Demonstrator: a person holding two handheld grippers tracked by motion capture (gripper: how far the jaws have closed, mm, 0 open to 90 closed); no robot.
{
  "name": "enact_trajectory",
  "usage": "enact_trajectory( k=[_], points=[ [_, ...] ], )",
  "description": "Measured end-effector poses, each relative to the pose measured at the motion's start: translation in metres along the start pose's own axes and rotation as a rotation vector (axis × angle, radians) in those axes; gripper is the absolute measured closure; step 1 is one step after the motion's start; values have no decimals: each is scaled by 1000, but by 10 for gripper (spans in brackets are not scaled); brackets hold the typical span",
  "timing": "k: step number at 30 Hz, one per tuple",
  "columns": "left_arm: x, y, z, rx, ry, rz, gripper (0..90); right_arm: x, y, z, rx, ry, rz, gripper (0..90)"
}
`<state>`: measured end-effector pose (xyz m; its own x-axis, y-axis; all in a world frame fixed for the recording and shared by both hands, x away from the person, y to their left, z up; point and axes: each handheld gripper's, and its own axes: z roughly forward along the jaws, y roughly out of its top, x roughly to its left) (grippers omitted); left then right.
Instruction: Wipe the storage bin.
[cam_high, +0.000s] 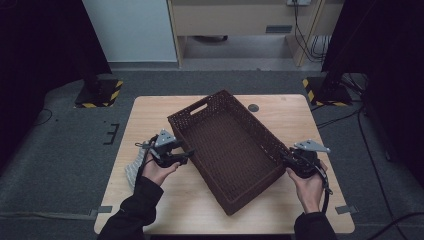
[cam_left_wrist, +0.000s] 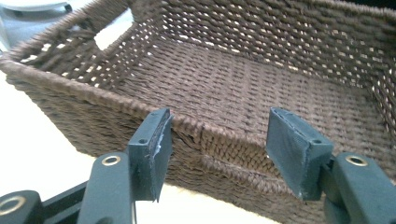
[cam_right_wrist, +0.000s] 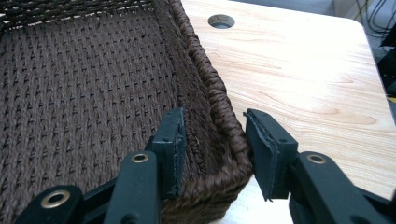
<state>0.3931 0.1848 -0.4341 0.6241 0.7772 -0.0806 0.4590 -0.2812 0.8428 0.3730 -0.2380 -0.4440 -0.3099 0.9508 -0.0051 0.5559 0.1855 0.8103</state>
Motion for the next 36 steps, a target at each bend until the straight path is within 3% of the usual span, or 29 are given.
enact_trajectory(
  k=[2, 5, 10, 13, 17, 25, 31, 36],
  points=[
    [0, 0, -1, 3, -1, 7, 397, -1, 1, 4, 7, -1, 3, 582],
    [0, 0, 0, 1, -11, -5, 419, 2, 1, 5, 9, -9, -38, 546],
    [0, 0, -1, 3, -20, -3, 441, 5, 6, -13, -48, 8, -14, 442],
    [0, 0, -1, 4, -18, -3, 441, 10, 0, -22, -51, 8, -8, 382],
    [0, -1, -1, 4, -17, -4, 441, 15, -5, -26, -29, -10, 12, 375],
    [2, 0, -2, 4, -22, -15, 426, 15, -5, -19, -7, -32, 44, 392],
    [8, 2, -7, -15, -29, -28, 412, 12, -3, -5, 4, -44, 18, 404],
    [0, -2, 1, 20, -61, -2, 419, 7, -1, 4, 0, -51, -2, 419]
  ],
)
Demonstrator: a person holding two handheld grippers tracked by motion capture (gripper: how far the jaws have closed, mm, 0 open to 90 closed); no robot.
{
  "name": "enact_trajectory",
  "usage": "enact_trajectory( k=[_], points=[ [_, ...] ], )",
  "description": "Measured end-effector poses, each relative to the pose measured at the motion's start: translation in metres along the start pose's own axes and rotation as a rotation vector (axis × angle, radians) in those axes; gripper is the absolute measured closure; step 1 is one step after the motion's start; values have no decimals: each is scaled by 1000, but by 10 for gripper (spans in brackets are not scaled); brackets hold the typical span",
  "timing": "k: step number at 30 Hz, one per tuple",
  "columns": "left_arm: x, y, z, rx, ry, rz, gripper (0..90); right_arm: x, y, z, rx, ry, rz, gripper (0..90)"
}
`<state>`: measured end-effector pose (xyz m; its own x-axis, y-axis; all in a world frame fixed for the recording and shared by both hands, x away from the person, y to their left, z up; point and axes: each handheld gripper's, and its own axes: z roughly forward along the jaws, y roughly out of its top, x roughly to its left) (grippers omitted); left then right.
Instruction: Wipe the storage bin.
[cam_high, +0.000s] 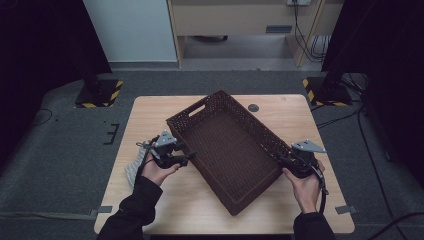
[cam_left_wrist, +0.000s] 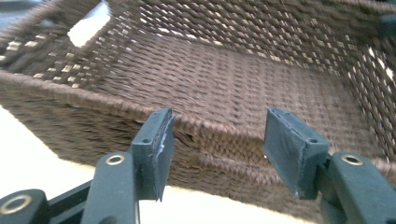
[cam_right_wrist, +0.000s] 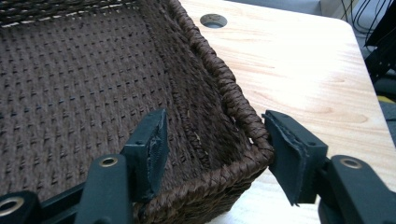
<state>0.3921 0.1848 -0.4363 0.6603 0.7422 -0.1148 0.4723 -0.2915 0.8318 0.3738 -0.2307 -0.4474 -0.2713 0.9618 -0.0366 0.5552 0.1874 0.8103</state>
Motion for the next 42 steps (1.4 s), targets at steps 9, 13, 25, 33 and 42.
enact_trajectory(
  k=[9, 13, 25, 33, 42],
  points=[
    [-6, -2, 0, 21, -16, 13, 440, -10, 0, 1, -25, 18, 14, 406],
    [-5, -3, 0, 26, -17, 9, 436, -10, 4, -14, -62, 29, 40, 373],
    [17, 2, -18, -8, 24, -36, 427, 4, -5, -27, 2, 42, 89, 387],
    [41, 9, -32, -51, 85, -70, 413, -5, 0, -14, -16, 7, 57, 432],
    [57, 13, -31, -42, 141, -68, 408, -3, 0, -16, -22, 29, 60, 431]
  ],
)
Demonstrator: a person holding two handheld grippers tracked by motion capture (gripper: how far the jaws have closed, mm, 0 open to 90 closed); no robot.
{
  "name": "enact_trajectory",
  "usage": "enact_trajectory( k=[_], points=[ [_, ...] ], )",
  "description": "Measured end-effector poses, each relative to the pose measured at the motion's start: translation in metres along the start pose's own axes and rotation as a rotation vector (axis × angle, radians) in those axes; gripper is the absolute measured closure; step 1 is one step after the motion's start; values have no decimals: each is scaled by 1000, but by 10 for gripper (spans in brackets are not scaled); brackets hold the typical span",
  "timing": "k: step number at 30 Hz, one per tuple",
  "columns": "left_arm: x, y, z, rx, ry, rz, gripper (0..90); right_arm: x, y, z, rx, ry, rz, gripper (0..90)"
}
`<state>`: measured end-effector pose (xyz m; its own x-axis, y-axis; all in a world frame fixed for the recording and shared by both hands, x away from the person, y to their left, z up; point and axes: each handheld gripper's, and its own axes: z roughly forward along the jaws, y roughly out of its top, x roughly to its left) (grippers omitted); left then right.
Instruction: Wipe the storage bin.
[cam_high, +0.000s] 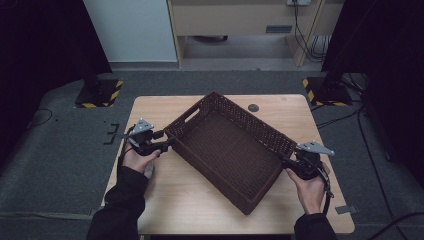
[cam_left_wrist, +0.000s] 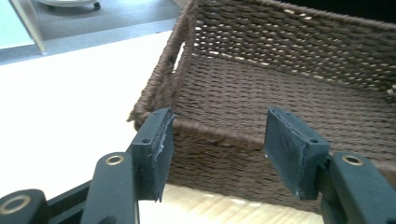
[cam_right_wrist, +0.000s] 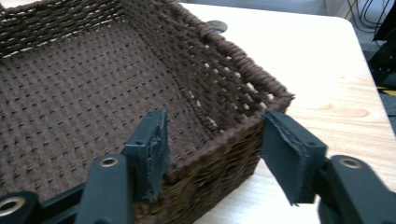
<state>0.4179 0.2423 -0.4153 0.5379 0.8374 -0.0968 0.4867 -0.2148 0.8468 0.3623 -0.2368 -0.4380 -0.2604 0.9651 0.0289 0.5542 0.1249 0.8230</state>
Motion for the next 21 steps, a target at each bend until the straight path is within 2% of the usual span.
enact_trajectory(
  k=[5, 8, 10, 12, 15, 21],
  points=[
    [10, 3, 10, 18, 18, 3, 408, -1, 2, 3, 9, -10, -3, 490],
    [16, 5, 18, 29, 15, -4, 412, -5, 3, 7, 5, -13, -13, 502],
    [19, 6, 23, 49, 7, -15, 449, -7, 4, 10, -3, -17, -8, 507],
    [21, 6, 27, 70, 22, 10, 471, -9, 4, 11, -15, -9, -9, 498],
    [24, 4, 31, 77, 22, -3, 522, -8, 4, 8, -32, 3, -26, 423],
    [21, 0, 25, 77, 14, -1, 543, 0, 2, -2, -15, 30, -25, 404]
  ],
)
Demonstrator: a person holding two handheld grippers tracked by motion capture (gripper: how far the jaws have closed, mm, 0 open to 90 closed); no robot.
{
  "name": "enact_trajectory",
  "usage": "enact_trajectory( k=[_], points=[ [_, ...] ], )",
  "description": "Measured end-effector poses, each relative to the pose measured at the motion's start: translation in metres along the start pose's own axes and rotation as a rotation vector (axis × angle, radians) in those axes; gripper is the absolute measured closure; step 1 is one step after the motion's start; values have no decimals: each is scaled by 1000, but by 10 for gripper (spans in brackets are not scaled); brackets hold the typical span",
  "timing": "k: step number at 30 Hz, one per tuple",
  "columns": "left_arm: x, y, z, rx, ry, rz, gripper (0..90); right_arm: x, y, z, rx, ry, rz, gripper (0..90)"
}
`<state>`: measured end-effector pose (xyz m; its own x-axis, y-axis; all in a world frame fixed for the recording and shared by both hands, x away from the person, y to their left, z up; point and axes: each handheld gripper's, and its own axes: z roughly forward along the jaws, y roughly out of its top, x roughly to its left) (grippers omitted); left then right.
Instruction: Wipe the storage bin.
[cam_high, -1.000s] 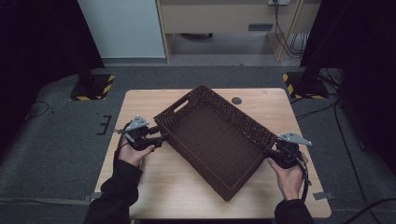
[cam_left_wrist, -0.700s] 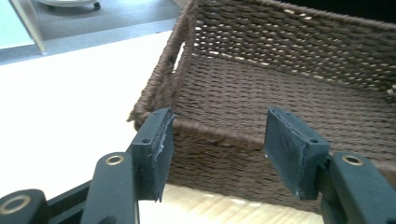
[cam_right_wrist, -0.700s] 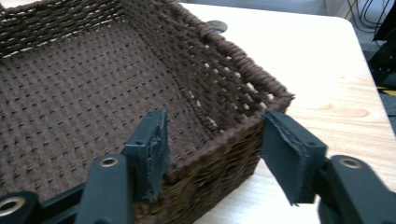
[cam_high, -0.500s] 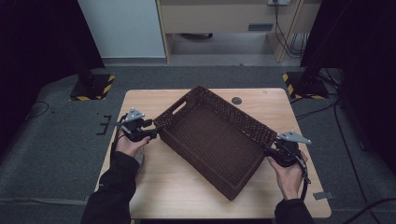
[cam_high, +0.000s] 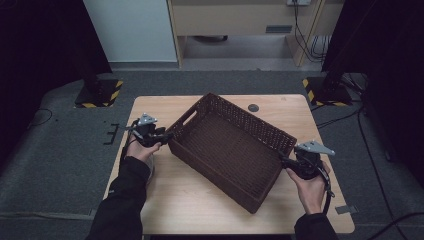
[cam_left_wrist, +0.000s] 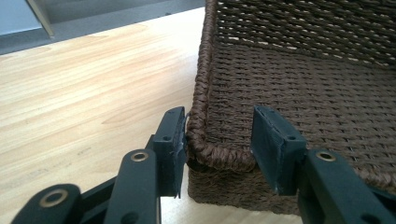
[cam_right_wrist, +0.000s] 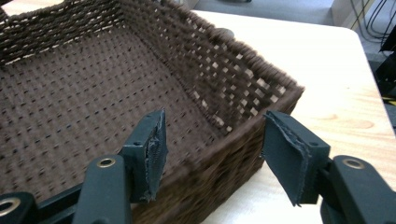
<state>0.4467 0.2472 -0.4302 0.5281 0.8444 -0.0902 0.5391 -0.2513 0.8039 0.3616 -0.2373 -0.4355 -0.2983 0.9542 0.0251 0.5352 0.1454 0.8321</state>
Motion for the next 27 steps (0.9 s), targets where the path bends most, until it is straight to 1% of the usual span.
enact_trajectory(
  k=[2, 4, 6, 7, 8, 9, 11, 13, 15, 16, 18, 19, 20, 21, 23, 24, 25, 27],
  points=[
    [-3, -3, -5, 2, -4, -5, 543, 4, -2, 0, 19, 11, 2, 410],
    [-7, -7, -9, 1, -10, 1, 543, 6, -4, 2, 41, 17, -12, 428],
    [-8, -9, -13, 0, -18, 8, 542, 6, -4, 4, 38, 1, -11, 461],
    [-8, -9, -14, 0, -22, 13, 544, 6, -3, 5, 41, 1, -8, 472],
    [-7, -8, -15, -6, -19, 20, 559, 6, -2, 6, 41, -5, -13, 479],
    [-6, -7, -14, -17, -15, 14, 545, 5, -2, 7, 41, -11, -17, 486],
    [-4, -6, -11, -22, -21, 7, 552, 4, 0, 10, 41, -23, -22, 504],
    [-3, -6, -5, -2, -22, 11, 586, 2, 1, 13, 35, -28, -22, 515],
    [-4, -9, -1, 24, -32, 9, 639, -1, 1, 16, 24, -34, -29, 522],
    [-5, -10, 0, 44, -41, 19, 661, -1, 1, 16, 22, -33, -26, 522],
    [-9, -12, 0, 38, -31, 23, 693, -2, 1, 16, 18, -22, -24, 496],
    [-10, -13, -1, 38, -30, 21, 697, -3, 1, 15, 15, -19, -24, 456],
    [-10, -14, -2, 41, -29, 22, 699, -3, 2, 13, 5, -11, -20, 440],
    [-12, -15, -4, 38, -27, 17, 700, -3, 2, 10, -3, -3, -15, 436],
    [-16, -18, -7, 33, -20, 12, 697, -1, 2, 4, -14, 12, -21, 429],
    [-18, -20, -9, 29, -18, 5, 696, 0, 1, 2, -13, 19, -16, 430],
    [-20, -22, -11, 26, -18, 2, 694, 1, 1, 0, -9, 23, -27, 433],
    [-25, -26, -16, 21, -16, -15, 695, 5, -2, -2, 16, 32, -31, 455]
  ],
)
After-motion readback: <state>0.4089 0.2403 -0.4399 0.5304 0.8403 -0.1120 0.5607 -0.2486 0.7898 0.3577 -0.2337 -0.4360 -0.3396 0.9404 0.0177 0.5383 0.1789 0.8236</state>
